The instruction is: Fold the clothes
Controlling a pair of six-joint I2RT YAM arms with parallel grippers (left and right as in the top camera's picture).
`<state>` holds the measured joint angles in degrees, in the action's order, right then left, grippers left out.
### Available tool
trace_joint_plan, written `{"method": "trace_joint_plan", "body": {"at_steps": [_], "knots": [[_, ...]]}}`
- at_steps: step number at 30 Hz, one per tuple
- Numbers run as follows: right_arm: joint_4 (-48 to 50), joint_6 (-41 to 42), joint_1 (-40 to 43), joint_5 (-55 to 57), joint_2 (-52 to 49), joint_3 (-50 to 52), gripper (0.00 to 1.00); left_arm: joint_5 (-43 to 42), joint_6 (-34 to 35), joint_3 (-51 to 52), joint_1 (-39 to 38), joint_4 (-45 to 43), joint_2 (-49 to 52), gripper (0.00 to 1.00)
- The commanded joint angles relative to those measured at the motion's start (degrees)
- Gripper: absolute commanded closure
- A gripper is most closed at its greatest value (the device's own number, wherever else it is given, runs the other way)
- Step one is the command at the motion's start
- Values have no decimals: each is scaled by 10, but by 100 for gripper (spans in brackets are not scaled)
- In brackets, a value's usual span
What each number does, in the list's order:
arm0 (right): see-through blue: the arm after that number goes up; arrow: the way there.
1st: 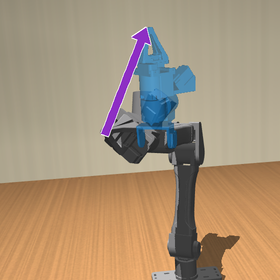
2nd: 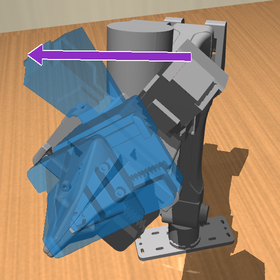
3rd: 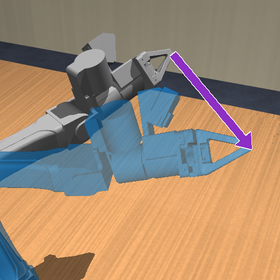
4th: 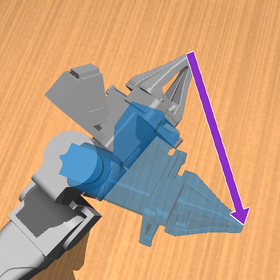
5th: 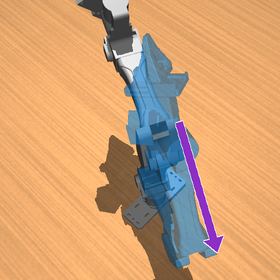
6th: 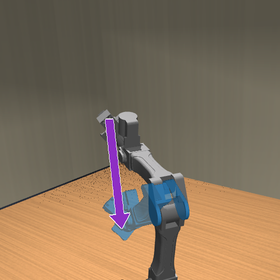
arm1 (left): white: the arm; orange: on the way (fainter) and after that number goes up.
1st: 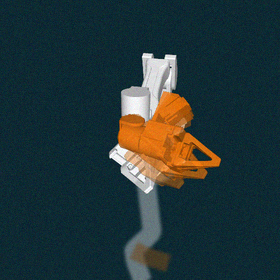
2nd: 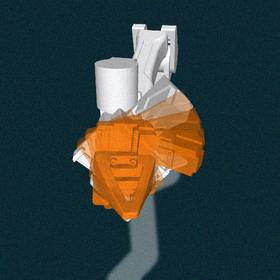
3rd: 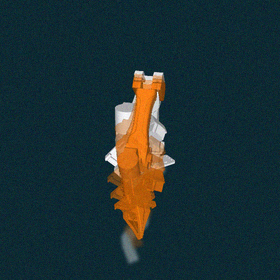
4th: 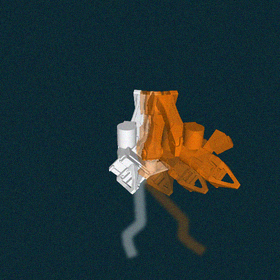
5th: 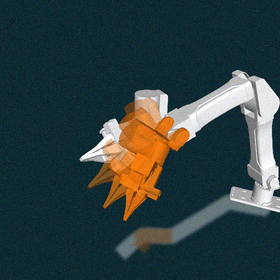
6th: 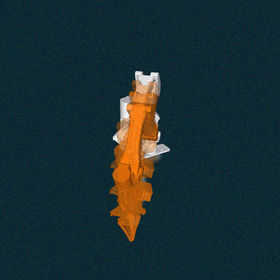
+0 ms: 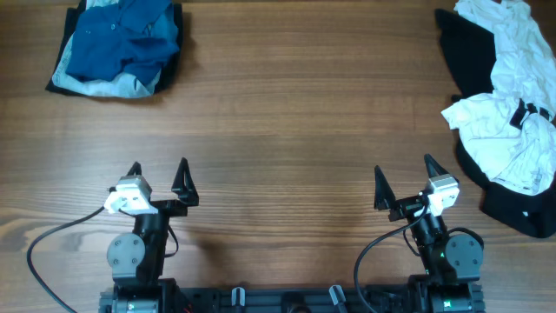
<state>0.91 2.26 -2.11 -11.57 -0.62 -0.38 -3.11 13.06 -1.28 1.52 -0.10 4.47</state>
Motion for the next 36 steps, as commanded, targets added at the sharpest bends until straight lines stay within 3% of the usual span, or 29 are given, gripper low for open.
{"method": "trace_joint_plan", "body": {"at_steps": [1, 36], "knots": [[2, -6, -3, -9, 4, 1, 0, -4, 9, 9, 3, 23, -43, 0], [2, -6, -3, -9, 4, 1, 0, -5, 9, 9, 4, 43, -41, 0]]}}
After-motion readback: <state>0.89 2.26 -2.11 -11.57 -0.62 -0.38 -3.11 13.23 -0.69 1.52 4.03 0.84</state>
